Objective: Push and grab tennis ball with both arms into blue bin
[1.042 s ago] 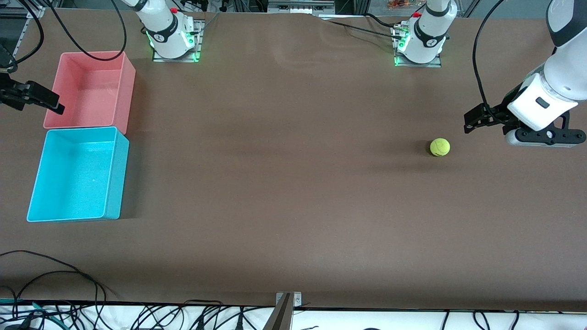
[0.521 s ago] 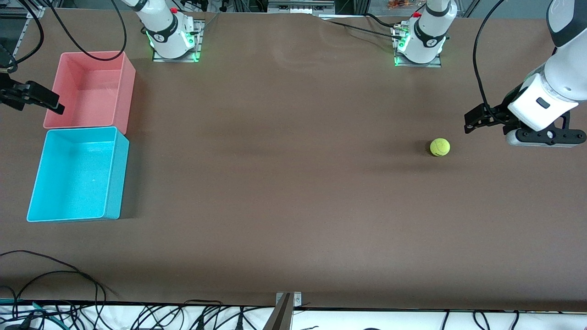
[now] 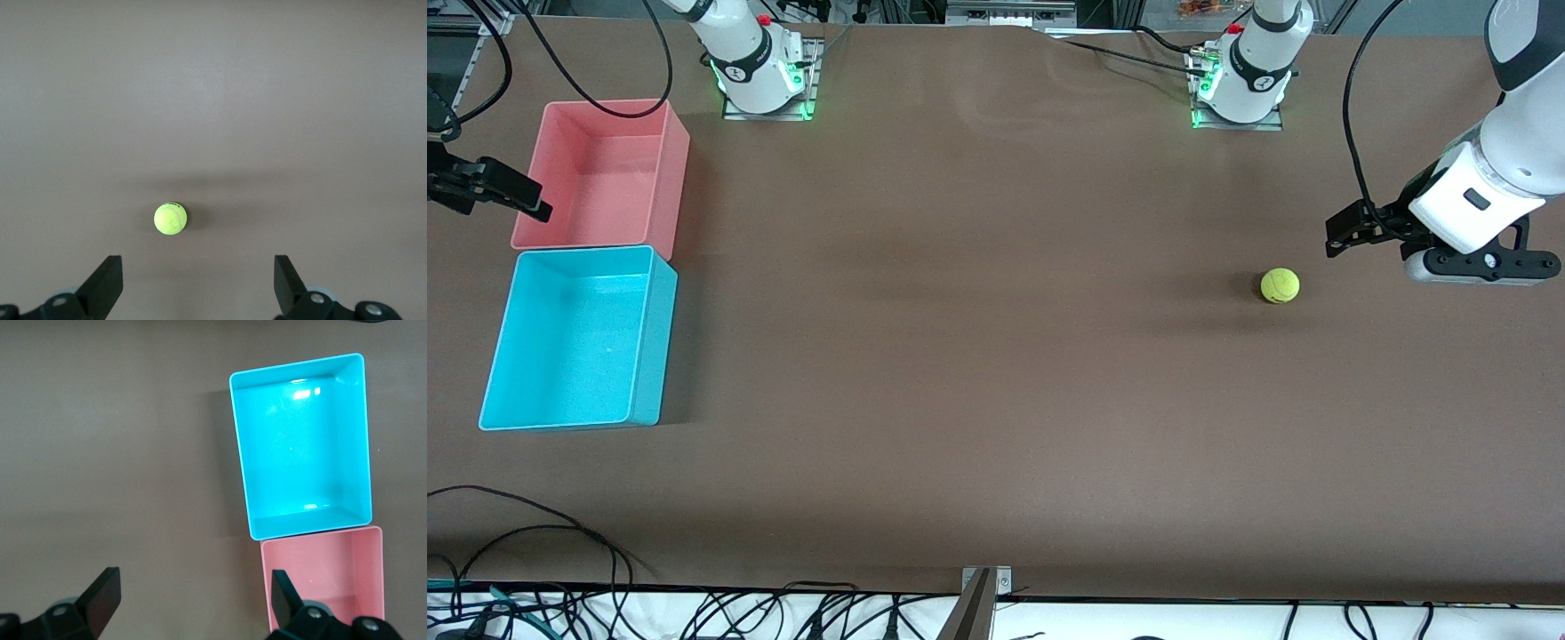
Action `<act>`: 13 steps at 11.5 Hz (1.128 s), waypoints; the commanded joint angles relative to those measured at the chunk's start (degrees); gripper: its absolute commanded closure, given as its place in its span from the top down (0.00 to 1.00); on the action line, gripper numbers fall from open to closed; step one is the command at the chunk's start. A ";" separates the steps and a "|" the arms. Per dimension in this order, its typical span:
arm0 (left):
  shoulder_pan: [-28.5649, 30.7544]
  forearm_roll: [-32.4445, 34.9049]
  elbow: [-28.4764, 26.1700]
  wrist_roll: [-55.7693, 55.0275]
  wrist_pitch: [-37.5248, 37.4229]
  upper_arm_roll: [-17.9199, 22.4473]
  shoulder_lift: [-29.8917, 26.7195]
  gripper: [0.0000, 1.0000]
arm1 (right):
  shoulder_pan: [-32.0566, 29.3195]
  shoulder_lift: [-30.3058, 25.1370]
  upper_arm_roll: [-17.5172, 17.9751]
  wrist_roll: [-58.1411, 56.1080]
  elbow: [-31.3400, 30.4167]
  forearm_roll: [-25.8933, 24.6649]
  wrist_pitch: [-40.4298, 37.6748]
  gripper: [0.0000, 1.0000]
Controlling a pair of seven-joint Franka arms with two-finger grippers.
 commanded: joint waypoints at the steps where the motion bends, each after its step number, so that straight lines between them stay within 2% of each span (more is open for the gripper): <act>1: 0.14 -0.76 -0.01 1.28 -1.19 -0.04 -0.35 1.00 | -0.07 -0.37 0.06 0.08 0.43 -0.25 -0.39 1.00; 13: 0.23 -0.85 0.16 1.28 -2.07 0.05 -0.43 1.00 | -0.07 -0.28 0.06 0.08 0.52 -0.34 -0.30 1.00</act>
